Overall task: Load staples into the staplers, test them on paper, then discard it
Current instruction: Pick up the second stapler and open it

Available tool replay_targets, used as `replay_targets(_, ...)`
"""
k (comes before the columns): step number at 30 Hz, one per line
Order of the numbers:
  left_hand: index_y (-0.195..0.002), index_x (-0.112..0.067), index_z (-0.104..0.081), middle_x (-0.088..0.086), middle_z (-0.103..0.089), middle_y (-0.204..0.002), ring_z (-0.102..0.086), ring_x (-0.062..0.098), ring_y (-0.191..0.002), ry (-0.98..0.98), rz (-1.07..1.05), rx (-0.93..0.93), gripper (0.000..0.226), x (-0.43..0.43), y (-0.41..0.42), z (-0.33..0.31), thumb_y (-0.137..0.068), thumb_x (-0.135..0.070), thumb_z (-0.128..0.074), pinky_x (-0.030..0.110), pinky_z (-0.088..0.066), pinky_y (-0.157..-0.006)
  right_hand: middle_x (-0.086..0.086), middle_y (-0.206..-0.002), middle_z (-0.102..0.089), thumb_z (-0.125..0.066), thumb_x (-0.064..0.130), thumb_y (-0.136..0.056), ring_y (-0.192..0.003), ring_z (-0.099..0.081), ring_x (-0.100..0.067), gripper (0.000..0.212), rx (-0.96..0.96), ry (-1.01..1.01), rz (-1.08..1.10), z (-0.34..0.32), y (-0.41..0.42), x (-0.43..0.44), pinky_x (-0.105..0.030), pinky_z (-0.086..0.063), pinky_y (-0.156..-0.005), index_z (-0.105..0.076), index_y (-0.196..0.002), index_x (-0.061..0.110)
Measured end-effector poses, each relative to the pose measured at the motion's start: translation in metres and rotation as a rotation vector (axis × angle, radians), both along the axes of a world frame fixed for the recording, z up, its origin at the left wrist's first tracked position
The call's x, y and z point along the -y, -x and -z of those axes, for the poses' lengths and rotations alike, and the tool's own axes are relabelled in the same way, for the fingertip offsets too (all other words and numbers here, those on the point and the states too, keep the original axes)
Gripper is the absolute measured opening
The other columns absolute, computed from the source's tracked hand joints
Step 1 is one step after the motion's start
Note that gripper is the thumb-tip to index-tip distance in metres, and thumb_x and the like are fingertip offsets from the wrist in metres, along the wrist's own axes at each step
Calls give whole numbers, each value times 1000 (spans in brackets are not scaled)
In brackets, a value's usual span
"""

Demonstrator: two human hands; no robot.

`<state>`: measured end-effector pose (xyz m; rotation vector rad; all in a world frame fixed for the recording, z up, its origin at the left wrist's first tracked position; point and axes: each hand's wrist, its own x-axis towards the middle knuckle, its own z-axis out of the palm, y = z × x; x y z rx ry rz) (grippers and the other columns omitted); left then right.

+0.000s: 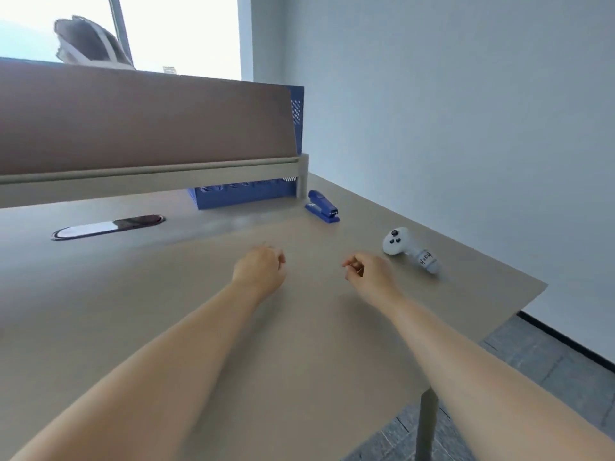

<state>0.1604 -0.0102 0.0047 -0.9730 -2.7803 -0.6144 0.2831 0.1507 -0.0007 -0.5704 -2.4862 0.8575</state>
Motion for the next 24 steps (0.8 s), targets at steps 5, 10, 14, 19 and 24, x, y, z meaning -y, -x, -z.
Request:
replay_targets(5, -119, -13, -53, 11, -47, -130, -42, 28, -123, 74, -27, 38, 34, 1, 60, 8, -91, -22, -38, 43, -39, -100, 0, -77, -58, -47, 11, -85, -75, -55, -21, 17, 23, -6, -58, -1, 69, 1, -31, -46, -73, -63, -91, 14)
replay_targets(10, -129, -16, -44, 7, -38, -143, -33, 26, -133, 112, -43, 34, 42, -3, 114, 17, -92, -34, -37, 41, -26, -110, -9, -103, -63, -43, 9, -86, -93, -58, -29, 23, 57, -114, 12, -3, 132, -23, -34, -46, -81, -58, -103, 10)
replay_targets(14, -133, -23, -37, 3, -32, -148, -28, 26, -136, 193, -32, 67, 47, -8, 139, 24, -92, -44, -31, 43, -22, -112, -12, -123, -53, -45, 9, -85, -117, -43, -33, 25, 45, -241, 54, 2, 185, -44, -35, -40, -91, -54, -109, 8)
replay_targets(19, -137, -30, -30, 0, -25, -151, -21, 24, -139, 231, -59, 54, 49, -14, 158, 28, -92, -48, -26, 46, -18, -112, -13, -139, -36, -49, 6, -80, -126, -29, -35, 46, 138, -346, 184, 12, 240, -65, -41, -28, -101, -42, -125, 11)
replay_targets(24, -139, -30, -25, -1, -22, -152, -16, 22, -141, 252, -64, 49, 50, -18, 158, 30, -92, -46, -23, 46, -16, -113, -15, -137, -36, -48, 5, -81, -123, -34, -36, 58, 243, -277, 280, 11, 267, -78, -44, -33, -98, -26, -134, 12)
